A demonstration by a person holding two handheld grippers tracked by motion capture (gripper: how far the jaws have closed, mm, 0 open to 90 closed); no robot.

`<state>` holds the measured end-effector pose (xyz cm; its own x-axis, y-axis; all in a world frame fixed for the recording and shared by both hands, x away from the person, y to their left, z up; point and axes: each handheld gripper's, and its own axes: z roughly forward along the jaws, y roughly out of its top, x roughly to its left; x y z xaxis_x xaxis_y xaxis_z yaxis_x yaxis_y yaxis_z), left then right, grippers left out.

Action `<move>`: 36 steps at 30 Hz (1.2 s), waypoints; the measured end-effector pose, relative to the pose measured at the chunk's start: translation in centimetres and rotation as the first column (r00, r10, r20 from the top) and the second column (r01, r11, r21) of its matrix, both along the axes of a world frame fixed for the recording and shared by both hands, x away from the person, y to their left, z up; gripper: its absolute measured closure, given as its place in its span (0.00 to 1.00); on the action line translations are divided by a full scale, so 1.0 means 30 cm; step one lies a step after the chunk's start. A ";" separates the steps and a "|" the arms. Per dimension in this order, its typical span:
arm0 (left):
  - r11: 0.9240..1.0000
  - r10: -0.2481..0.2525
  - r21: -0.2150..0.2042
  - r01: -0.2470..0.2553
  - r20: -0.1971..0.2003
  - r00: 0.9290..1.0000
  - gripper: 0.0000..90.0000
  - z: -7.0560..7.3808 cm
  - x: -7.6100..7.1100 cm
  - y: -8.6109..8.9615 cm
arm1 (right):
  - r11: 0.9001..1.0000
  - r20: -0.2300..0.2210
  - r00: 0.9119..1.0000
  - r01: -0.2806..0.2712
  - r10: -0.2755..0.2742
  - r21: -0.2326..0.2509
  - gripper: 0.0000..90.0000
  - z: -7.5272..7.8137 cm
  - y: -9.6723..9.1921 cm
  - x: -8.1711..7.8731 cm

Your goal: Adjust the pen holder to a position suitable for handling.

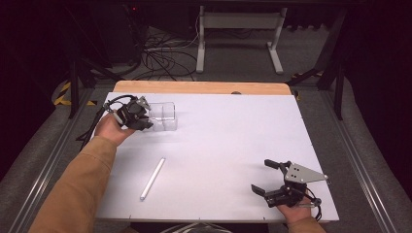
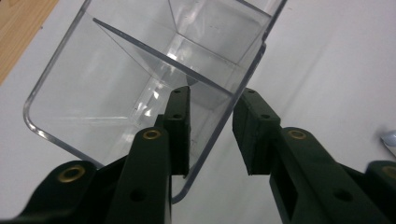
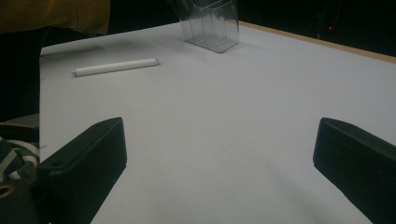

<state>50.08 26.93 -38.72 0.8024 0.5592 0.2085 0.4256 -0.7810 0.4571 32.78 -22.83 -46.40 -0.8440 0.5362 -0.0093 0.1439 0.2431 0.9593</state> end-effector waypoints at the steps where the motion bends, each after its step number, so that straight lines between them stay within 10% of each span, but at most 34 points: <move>1: 1.000 -0.011 0.005 0.011 -0.004 1.000 0.79 0.003 -0.004 -0.002 | 1.000 -0.004 1.000 -0.002 0.002 -0.002 0.04 -0.001 0.001 0.001; 4: 0.998 -0.065 -0.020 0.065 -0.020 0.998 0.95 0.019 -0.020 -0.011 | 1.000 -0.012 1.000 -0.008 0.008 -0.010 0.04 -0.004 0.006 0.003; 17: 0.974 -0.209 -0.085 0.210 0.018 0.978 0.96 0.110 -0.087 -0.118 | 1.000 -0.014 1.000 -0.013 0.013 -0.009 0.04 -0.006 0.004 0.004; 26: 0.926 -0.355 -0.124 0.356 0.031 0.934 0.96 0.162 -0.166 -0.227 | 1.000 -0.017 1.000 -0.015 0.015 -0.007 0.04 -0.005 0.005 0.004; 36: 0.862 -0.498 -0.120 0.493 -0.010 0.867 0.96 0.143 -0.228 -0.344 | 1.000 -0.012 1.000 -0.017 0.017 -0.003 0.04 -0.003 0.002 0.002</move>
<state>43.25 16.60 -34.43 0.9858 0.1033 0.1323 0.0150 -0.8395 0.5432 32.84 -22.76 -46.50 -0.8530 0.5218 -0.0006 0.1513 0.2484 0.9568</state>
